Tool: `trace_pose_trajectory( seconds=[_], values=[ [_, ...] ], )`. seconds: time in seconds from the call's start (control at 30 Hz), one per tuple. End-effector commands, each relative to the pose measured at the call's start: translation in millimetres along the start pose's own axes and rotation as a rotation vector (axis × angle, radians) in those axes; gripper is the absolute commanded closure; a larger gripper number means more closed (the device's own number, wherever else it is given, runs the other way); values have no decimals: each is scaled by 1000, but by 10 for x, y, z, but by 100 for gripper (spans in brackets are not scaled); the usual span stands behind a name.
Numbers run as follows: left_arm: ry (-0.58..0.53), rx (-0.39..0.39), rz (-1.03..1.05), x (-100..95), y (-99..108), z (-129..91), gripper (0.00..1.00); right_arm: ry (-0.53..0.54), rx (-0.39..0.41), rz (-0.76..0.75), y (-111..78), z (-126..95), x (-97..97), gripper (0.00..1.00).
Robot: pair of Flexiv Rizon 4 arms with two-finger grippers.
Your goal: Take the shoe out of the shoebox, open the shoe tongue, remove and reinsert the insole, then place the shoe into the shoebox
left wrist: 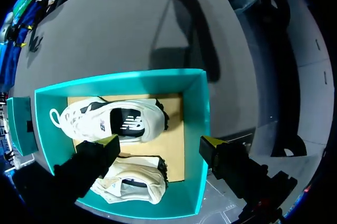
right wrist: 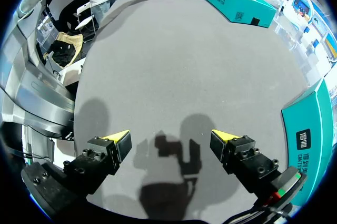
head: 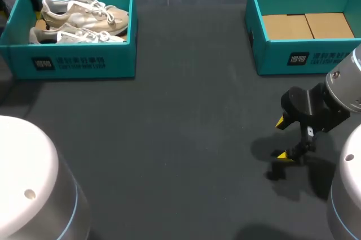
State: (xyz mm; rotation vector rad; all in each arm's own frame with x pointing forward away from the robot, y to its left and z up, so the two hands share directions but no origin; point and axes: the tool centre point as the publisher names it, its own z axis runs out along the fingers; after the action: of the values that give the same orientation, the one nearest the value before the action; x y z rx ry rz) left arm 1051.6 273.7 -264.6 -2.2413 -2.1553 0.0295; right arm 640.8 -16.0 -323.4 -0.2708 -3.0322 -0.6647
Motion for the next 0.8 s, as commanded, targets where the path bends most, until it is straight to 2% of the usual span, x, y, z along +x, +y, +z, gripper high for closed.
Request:
trace_pose_trajectory(
  seconds=[0.03,0.37,0.6,0.8],
  values=[
    [-6,-54,-3,-22,-44,110,0,-3,2,0,-1,-3,19,0],
    [14,-40,0,-45,-20,356,0,-3,2,0,-1,-3,19,0],
    [20,-25,17,-30,-32,480,9,-3,2,0,-1,-3,19,0],
    [27,-21,31,-14,-54,600,11,-3,2,0,-1,-3,19,0]
  ],
)
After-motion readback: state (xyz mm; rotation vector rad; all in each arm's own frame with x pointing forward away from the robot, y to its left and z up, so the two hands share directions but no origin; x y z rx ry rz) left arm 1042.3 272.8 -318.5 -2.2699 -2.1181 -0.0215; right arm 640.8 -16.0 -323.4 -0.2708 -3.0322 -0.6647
